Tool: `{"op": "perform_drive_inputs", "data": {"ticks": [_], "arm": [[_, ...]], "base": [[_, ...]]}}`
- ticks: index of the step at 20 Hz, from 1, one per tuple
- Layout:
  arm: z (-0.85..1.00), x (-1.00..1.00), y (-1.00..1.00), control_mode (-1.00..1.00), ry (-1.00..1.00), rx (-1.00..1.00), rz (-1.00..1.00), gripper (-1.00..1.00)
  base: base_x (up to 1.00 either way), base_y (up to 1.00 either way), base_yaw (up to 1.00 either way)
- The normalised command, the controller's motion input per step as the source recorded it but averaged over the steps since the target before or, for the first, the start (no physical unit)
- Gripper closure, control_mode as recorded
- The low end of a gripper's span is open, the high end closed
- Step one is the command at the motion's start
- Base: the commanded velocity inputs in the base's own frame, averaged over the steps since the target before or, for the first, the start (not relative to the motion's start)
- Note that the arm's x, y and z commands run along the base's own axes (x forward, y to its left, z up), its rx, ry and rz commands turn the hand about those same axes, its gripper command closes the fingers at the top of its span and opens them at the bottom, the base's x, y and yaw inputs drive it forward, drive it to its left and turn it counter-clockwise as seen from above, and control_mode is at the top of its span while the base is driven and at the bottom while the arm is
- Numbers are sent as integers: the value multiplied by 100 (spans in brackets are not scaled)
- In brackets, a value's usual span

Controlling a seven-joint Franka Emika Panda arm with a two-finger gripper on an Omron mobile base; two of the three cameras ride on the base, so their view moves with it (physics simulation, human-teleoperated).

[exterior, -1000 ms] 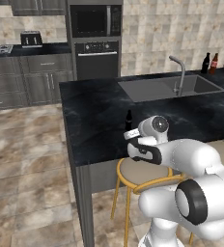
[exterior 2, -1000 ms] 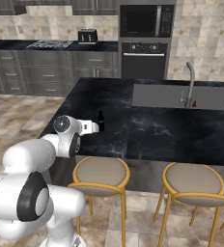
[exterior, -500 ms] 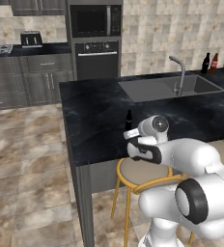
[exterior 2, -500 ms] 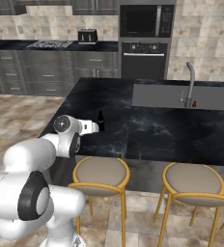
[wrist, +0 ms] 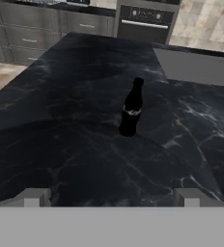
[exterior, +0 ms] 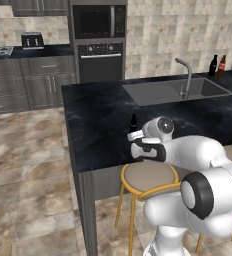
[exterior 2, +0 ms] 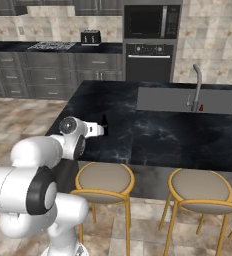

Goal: Place the large bottle from the dining counter next to the other large bottle outside the sink, and place the small bottle from the dining counter next to the other small bottle inside the sink.

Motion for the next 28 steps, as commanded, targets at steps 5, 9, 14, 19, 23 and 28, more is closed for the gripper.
{"op": "perform_drive_inputs", "data": {"ticks": [5,9,14,19,23,28], "arm": [[2,18,0,-100,0,0,0,-100],[0,16,0,-100,0,-2,0,-100],[0,26,0,-100,0,-1,0,-100],[0,17,-6,-100,0,0,0,-100],[0,2,-12,-100,0,0,0,-100],[0,0,-13,-100,0,0,0,-100]], "base": [[0,0,0],[0,0,0],[0,0,0],[0,0,0],[0,0,0],[0,0,0]]}}
